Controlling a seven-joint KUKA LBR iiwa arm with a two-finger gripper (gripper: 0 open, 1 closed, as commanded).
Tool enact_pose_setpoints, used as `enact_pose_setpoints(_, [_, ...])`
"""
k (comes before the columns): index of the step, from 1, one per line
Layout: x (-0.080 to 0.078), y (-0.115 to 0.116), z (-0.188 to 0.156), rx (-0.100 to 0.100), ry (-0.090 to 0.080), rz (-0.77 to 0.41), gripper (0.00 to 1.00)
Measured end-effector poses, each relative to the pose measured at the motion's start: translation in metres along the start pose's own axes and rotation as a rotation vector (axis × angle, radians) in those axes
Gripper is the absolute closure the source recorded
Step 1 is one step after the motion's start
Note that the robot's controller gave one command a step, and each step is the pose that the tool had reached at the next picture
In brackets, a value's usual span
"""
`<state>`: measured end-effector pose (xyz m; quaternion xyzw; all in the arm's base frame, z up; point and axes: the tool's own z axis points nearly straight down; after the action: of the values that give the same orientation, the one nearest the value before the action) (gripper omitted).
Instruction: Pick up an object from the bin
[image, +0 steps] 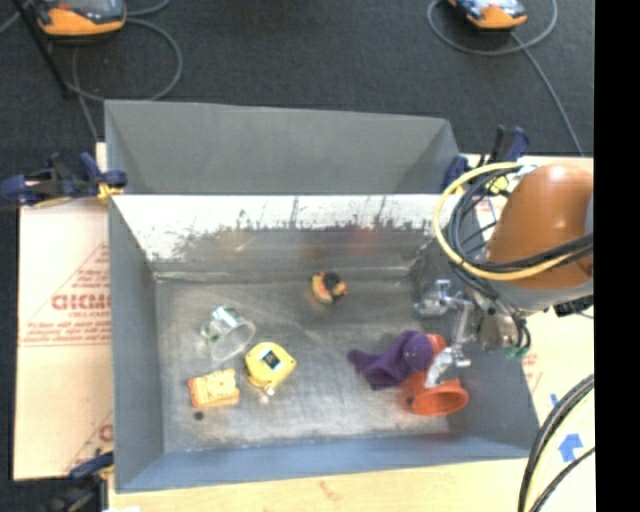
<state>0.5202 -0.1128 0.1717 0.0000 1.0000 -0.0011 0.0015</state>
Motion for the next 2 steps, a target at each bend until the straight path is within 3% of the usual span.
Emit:
enact_pose_setpoints(1, [0.000,0.000,0.000,0.000,0.000,0.000,0.00])
enact_pose_setpoints(2, [-0.026,-0.010,0.047,-0.005,-0.008,0.049,0.00])
